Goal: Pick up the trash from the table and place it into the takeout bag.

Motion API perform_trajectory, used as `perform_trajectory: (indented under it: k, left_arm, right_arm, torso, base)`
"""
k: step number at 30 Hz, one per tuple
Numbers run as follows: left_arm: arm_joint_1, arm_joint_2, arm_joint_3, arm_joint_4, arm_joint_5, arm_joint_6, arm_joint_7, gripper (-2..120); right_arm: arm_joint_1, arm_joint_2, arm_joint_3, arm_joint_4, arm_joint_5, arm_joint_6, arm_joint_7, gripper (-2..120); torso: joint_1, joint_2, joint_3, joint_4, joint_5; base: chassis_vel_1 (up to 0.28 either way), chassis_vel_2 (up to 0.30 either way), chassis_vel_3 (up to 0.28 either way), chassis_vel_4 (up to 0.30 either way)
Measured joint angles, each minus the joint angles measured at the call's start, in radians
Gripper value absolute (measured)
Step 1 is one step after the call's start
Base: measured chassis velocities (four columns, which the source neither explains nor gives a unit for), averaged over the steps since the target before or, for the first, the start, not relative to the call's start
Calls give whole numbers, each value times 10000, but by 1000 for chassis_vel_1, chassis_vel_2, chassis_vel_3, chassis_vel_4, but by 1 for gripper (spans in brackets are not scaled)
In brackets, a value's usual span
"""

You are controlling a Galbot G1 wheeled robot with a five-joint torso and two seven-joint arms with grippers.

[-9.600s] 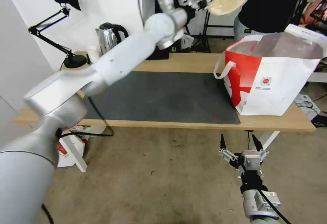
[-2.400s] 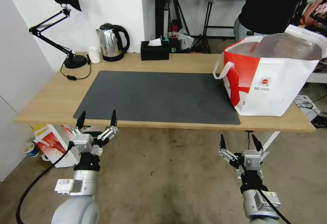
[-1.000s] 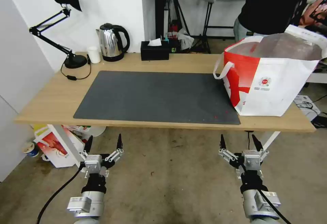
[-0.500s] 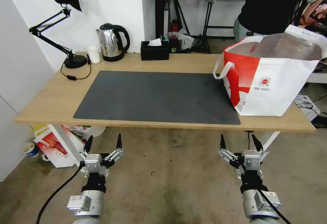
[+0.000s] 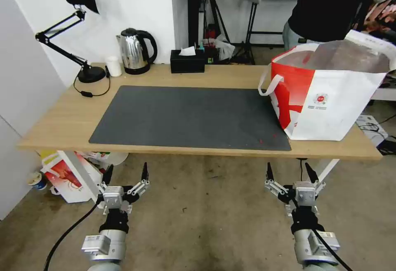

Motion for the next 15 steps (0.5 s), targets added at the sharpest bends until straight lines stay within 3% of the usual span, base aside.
perform_trajectory:
  k: [15]
  left_arm:
    - [2,0,1,0,0,0,-4,100]
  right_arm:
    - [0,0,0,0,0,0,0,100]
  torso:
    - [0,0,0,0,0]
  base:
    - [0,0,0,0]
